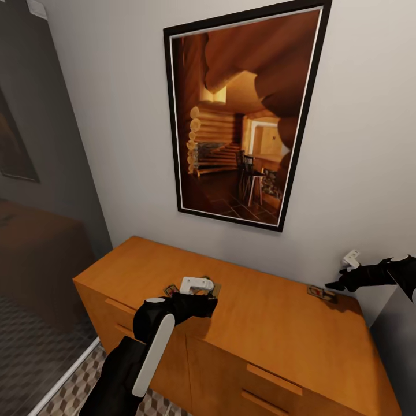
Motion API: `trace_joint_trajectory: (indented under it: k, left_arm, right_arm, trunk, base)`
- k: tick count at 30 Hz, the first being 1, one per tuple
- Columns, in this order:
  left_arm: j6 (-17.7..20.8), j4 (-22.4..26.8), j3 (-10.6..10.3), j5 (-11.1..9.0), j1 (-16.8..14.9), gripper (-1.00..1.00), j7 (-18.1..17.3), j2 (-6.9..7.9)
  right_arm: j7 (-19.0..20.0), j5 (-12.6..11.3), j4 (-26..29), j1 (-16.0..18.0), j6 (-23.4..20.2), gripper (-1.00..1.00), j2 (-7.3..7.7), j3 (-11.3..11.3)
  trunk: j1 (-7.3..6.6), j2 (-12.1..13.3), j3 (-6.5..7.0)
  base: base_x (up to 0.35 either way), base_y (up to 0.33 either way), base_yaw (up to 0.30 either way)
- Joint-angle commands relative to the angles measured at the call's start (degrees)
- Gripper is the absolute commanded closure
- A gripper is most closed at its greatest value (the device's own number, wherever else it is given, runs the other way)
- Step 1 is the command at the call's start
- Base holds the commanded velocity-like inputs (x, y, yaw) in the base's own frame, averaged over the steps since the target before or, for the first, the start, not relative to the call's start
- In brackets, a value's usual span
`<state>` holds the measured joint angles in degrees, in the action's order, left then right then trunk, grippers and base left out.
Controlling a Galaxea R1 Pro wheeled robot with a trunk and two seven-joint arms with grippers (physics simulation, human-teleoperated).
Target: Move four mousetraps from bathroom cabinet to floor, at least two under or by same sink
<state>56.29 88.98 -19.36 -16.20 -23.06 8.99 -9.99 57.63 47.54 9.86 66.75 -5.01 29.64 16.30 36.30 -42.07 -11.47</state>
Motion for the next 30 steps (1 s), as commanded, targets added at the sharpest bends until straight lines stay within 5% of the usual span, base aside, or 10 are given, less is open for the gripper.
trace_joint_trajectory:
  k: [1, 6, 30]
  left_arm:
    - [0.2, 0.1, 0.0, -0.5, -0.1, 1.0, 0.6, -0.01]
    - [0.2, 0.1, 0.0, -0.5, -0.1, 1.0, 0.6, -0.01]
    - [0.2, 0.1, -0.1, -0.4, -0.1, 1.0, 0.7, -0.01]
  right_arm:
    - [0.4, 0.2, 0.0, 0.1, -0.5, -1.0, -0.02, 0.5]
    - [1.0, 0.3, -0.3, 0.1, -0.5, -1.0, -0.02, 0.5]
    - [0.8, 1.6, -1.1, 0.1, -0.4, -1.0, 0.11, 0.6]
  trunk:
    - [0.24, -0.5, -0.28]
    - [1.34, -2.5, -1.18]
    - [1.34, -2.5, -1.18]
  base:
    - [0.0, 0.0, 0.0]
    - [0.0, 0.0, 0.0]
    - [0.0, 0.0, 0.0]
